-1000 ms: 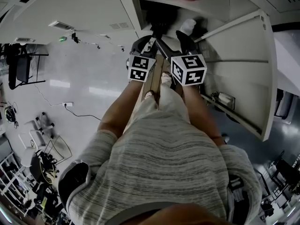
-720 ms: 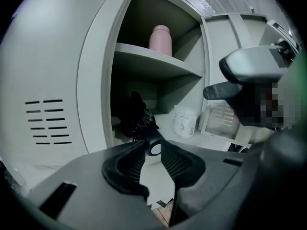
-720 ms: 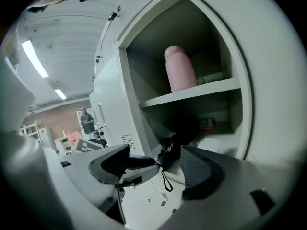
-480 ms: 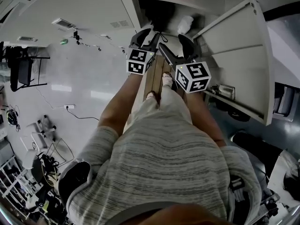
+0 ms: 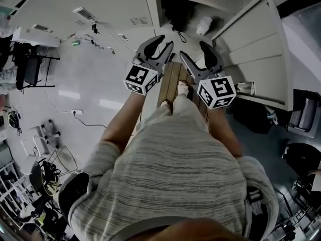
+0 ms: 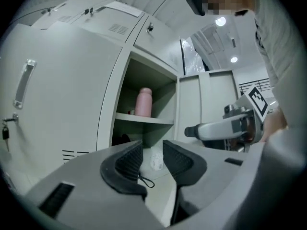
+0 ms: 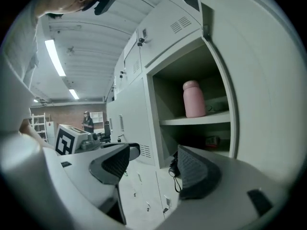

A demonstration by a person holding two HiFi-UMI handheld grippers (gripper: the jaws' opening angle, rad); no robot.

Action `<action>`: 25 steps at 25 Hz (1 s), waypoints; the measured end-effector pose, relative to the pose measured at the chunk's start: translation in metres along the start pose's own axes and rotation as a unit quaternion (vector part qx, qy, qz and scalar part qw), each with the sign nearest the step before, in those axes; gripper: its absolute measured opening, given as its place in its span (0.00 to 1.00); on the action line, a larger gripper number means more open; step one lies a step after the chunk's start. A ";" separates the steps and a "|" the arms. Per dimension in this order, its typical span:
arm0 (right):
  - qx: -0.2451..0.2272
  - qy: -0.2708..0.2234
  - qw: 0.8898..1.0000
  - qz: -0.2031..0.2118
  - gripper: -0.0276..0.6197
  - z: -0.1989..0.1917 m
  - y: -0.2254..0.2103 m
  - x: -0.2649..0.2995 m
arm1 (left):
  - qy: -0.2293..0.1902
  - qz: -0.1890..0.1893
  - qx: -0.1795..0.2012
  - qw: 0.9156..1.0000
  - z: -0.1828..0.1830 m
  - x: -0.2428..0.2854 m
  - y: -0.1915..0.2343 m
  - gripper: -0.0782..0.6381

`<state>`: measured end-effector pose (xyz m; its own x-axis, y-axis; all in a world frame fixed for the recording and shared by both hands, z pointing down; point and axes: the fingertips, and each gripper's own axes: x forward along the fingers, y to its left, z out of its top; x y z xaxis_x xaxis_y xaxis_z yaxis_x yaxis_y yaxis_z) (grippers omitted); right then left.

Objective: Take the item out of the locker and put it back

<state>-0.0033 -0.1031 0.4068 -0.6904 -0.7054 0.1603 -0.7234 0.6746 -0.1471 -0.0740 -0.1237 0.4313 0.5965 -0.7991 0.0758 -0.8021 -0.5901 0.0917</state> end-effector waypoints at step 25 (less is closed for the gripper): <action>-0.112 -0.069 0.989 0.066 0.08 0.033 0.120 -0.091 | -0.052 -0.089 0.010 0.995 0.047 -0.151 -0.095 0.12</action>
<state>-0.0274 0.0354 0.3427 -0.7841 -0.6204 0.0165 -0.6183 0.7832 0.0656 -0.0888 0.0475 0.3647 0.7240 -0.6885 -0.0435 -0.6849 -0.7249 0.0739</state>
